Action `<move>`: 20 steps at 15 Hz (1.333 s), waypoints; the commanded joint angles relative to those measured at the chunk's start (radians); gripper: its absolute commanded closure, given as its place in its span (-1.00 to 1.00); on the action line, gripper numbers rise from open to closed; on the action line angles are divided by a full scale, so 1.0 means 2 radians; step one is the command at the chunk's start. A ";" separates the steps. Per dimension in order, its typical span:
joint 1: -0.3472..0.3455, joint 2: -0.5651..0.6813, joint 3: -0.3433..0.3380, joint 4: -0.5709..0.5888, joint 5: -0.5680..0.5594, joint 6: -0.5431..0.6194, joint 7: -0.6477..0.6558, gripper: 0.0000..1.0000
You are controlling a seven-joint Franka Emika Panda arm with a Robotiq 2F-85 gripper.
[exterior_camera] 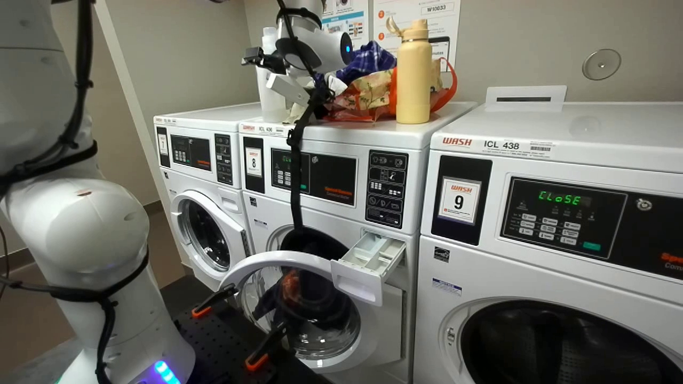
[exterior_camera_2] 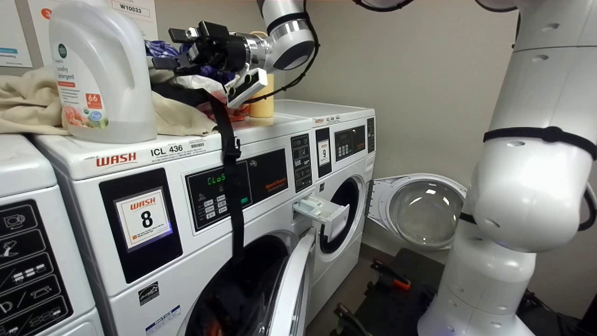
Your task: Put some detergent in the detergent compartment drawer of the washing machine in the middle
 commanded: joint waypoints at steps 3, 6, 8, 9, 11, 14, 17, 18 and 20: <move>-0.005 0.027 0.012 0.032 -0.007 0.009 -0.021 -1.00; -0.004 0.038 0.013 0.044 -0.004 0.013 -0.032 -1.00; -0.003 0.045 0.014 0.053 -0.003 0.013 -0.036 -1.00; -0.002 0.050 0.014 0.059 -0.003 0.012 -0.039 -1.00; -0.001 0.059 0.017 0.070 -0.003 0.008 -0.035 -1.00; 0.000 0.070 0.023 0.085 -0.001 0.003 -0.031 -1.00; 0.002 0.081 0.028 0.096 -0.001 0.002 -0.031 -1.00; 0.002 0.084 0.029 0.099 -0.001 0.002 -0.030 -1.00; 0.003 0.089 0.032 0.101 0.002 0.001 -0.031 -1.00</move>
